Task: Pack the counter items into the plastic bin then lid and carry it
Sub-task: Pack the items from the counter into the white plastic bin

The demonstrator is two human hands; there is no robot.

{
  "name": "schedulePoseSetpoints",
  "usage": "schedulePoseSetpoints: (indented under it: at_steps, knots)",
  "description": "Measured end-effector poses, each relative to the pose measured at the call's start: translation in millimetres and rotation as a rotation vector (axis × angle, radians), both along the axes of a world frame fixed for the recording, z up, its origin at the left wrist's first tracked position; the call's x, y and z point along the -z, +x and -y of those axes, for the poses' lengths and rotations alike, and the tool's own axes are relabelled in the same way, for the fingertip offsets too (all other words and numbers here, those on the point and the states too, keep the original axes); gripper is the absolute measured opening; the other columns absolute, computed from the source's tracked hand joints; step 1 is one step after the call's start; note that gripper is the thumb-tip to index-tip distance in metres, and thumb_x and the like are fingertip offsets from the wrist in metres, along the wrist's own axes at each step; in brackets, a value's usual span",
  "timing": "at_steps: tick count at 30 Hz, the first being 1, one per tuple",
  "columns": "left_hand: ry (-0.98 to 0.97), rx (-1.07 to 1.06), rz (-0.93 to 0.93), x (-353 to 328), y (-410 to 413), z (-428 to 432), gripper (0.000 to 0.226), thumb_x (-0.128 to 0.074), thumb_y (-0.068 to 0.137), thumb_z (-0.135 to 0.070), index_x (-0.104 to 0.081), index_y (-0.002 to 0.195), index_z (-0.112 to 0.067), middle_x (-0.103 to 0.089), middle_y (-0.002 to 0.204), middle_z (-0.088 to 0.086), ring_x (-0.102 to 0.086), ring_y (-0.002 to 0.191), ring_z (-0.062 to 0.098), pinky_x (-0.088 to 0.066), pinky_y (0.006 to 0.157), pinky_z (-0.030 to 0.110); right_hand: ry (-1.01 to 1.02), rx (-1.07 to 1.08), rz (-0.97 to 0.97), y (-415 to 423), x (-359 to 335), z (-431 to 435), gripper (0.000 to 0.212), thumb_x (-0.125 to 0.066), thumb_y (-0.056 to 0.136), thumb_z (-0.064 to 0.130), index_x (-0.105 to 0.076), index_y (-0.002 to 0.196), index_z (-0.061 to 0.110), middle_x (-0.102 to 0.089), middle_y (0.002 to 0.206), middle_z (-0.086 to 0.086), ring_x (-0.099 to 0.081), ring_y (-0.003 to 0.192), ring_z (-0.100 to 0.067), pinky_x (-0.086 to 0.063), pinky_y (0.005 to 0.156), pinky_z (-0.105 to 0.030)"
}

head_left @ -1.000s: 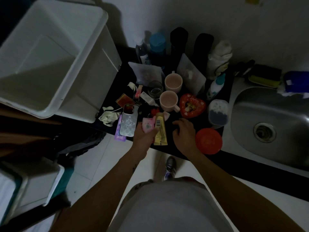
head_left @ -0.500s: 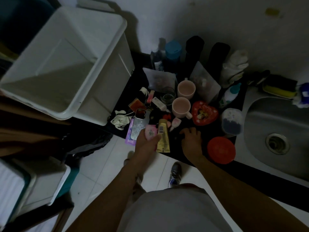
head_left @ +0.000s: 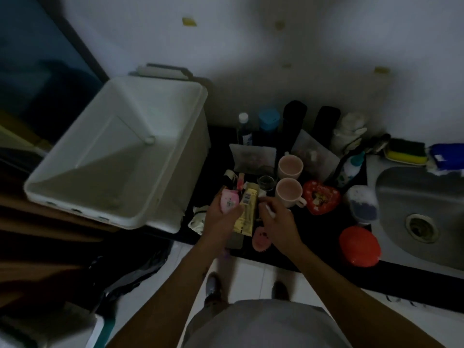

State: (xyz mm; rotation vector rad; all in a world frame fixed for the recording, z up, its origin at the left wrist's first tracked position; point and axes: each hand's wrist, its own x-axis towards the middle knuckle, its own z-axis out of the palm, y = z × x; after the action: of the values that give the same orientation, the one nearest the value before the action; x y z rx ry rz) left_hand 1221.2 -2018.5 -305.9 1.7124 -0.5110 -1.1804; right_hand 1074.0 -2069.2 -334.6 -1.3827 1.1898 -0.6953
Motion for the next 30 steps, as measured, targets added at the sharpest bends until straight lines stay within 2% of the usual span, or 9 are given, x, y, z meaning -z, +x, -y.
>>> schedulePoseSetpoints:
  at_steps: [1,4,6,11,16,22,24,27,30]
  knots:
    - [-0.024,0.027,0.010,-5,9,3,0.035,-0.073,0.087,-0.021,-0.057,0.119,-0.022,-0.066,0.107,0.003,-0.067,0.096,0.020,-0.058,0.085,0.044,-0.016,0.040,0.025,8,-7,0,0.015,-0.052,0.100,0.023,-0.063,0.110,0.020,-0.067,0.094,0.007,-0.065,0.085,-0.007,-0.056,0.075,-0.036]
    - [-0.115,0.084,0.007,-23,35,13,0.024,-0.072,0.088,-0.018,-0.060,0.108,-0.024,-0.068,0.106,0.009,-0.068,0.093,0.025,-0.059,0.081,0.044,-0.004,0.139,0.098,32,-35,1,0.012,-0.048,0.102,0.023,-0.059,0.100,0.020,-0.058,0.069,-0.001,-0.056,0.054,-0.012,-0.046,0.048,-0.033]
    - [-0.163,0.115,-0.011,-40,56,21,0.021,-0.073,0.087,-0.017,-0.062,0.104,-0.024,-0.070,0.105,0.012,-0.070,0.090,0.025,-0.060,0.078,0.042,0.009,0.196,0.134,51,-54,3,0.011,-0.047,0.102,0.022,-0.056,0.096,0.021,-0.054,0.063,-0.005,-0.051,0.048,-0.016,-0.042,0.043,-0.031]
    - [-0.258,0.183,-0.034,-88,104,41,0.027,-0.073,0.087,-0.022,-0.063,0.110,-0.014,-0.072,0.100,0.012,-0.072,0.083,0.022,-0.059,0.066,0.032,-0.029,0.201,0.241,89,-98,12,0.011,-0.046,0.102,0.017,-0.056,0.101,0.012,-0.056,0.069,-0.010,-0.051,0.055,-0.028,-0.042,0.045,-0.032]
    - [-0.312,0.240,-0.035,-113,138,49,0.028,-0.075,0.085,-0.025,-0.065,0.109,-0.014,-0.073,0.098,0.010,-0.072,0.086,0.023,-0.060,0.070,0.036,0.066,0.180,0.397,120,-126,18,0.023,-0.046,0.099,0.013,-0.056,0.120,0.010,-0.057,0.086,-0.023,-0.052,0.068,-0.036,-0.044,0.055,-0.037]
    - [-0.331,0.211,-0.055,-126,161,53,0.021,-0.075,0.085,-0.020,-0.067,0.103,-0.014,-0.074,0.088,0.004,-0.071,0.072,0.013,-0.054,0.056,0.025,0.031,0.142,0.369,154,-143,28,0.023,-0.047,0.102,0.022,-0.057,0.113,0.004,-0.058,0.081,-0.018,-0.054,0.057,-0.026,-0.045,0.046,-0.030]
    - [-0.332,0.187,-0.053,-129,169,56,0.019,-0.075,0.085,-0.020,-0.068,0.102,-0.015,-0.075,0.092,0.006,-0.072,0.078,0.017,-0.057,0.063,0.030,0.004,0.114,0.358,164,-145,36,0.026,-0.049,0.101,0.026,-0.058,0.108,0.002,-0.056,0.072,-0.012,-0.051,0.046,-0.019,-0.042,0.040,-0.026]
    - [-0.317,0.130,0.001,-126,184,54,0.024,-0.075,0.085,-0.024,-0.069,0.107,-0.015,-0.075,0.099,0.009,-0.072,0.089,0.027,-0.059,0.074,0.042,0.031,0.015,0.340,183,-142,45,0.028,-0.056,0.098,0.031,-0.059,0.106,0.004,-0.059,0.071,-0.007,-0.053,0.050,-0.017,-0.044,0.043,-0.027]
    - [-0.293,0.059,0.090,-126,201,50,0.025,-0.074,0.085,-0.031,-0.069,0.107,-0.020,-0.075,0.095,0.005,-0.073,0.087,0.025,-0.058,0.068,0.038,0.099,-0.022,0.383,206,-143,45,0.022,-0.061,0.095,0.025,-0.060,0.108,0.007,-0.064,0.071,0.002,-0.058,0.051,-0.007,-0.045,0.045,-0.022]
